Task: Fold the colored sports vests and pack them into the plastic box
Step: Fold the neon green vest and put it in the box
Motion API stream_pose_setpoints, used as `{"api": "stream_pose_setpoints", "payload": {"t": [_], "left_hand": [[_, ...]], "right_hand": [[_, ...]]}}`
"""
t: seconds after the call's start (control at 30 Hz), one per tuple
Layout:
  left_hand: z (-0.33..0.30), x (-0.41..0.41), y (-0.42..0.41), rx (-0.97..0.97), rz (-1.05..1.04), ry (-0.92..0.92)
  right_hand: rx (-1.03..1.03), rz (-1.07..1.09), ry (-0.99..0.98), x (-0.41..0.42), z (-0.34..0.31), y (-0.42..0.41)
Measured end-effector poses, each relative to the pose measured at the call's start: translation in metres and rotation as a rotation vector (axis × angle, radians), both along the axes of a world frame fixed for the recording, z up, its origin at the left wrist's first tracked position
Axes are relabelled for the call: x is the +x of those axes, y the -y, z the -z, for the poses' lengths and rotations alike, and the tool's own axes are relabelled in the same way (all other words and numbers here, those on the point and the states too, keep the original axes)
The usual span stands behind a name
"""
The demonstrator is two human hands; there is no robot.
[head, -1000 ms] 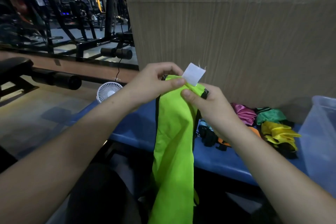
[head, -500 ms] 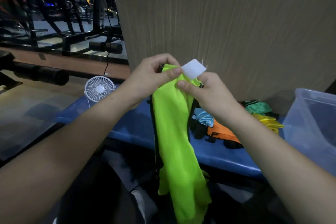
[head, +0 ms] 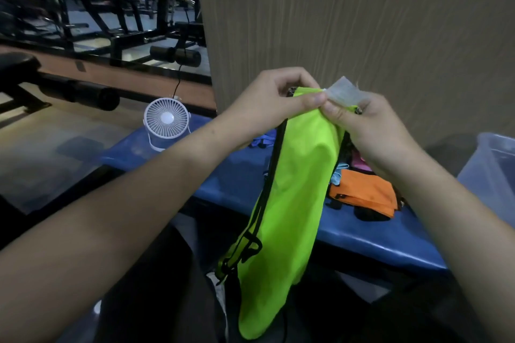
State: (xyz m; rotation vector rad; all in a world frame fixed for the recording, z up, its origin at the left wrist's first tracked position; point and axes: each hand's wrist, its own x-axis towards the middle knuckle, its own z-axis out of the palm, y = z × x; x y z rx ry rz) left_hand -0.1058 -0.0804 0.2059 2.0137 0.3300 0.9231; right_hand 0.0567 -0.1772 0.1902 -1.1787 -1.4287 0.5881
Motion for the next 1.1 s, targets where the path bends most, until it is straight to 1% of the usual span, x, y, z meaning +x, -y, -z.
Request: {"api": "stream_pose_setpoints", "payload": {"t": [0.2,0.27,0.33,0.4,0.53,0.57,0.8,0.93,1.0,1.1], "left_hand": [[0.0,0.002,-0.001,0.068,-0.032,-0.014],[-0.002,0.0,-0.003,0.057,-0.047,0.001],[-0.007,-0.001,-0.003,0.06,-0.073,0.016],[-0.014,-0.002,-0.003,0.065,-0.079,0.016],[-0.024,-0.006,-0.005,0.097,-0.1,0.006],[-0.026,-0.009,-0.007,0.103,-0.11,0.008],[-0.032,-0.025,-0.024,0.099,-0.196,0.023],[-0.032,-0.03,-0.03,0.114,-0.204,0.013],[-0.032,-0.033,-0.033,0.112,-0.221,0.013],[-0.034,-0.039,-0.035,0.1,-0.253,0.027]], "right_hand": [[-0.004,0.018,0.031,-0.005,0.009,-0.003],[-0.063,-0.01,0.005,-0.009,0.017,-0.005],[-0.133,-0.085,-0.027,-0.018,0.021,-0.004],[-0.178,-0.129,0.065,-0.025,0.032,-0.004],[-0.401,-0.145,0.206,-0.029,0.044,-0.001],[-0.428,-0.162,0.224,-0.029,0.044,0.0],[-0.494,-0.33,0.334,-0.019,0.064,0.002],[-0.535,-0.342,0.403,-0.014,0.079,-0.001],[-0.535,-0.298,0.446,-0.009,0.08,0.002],[-0.607,-0.324,0.531,-0.005,0.081,0.008]]}}
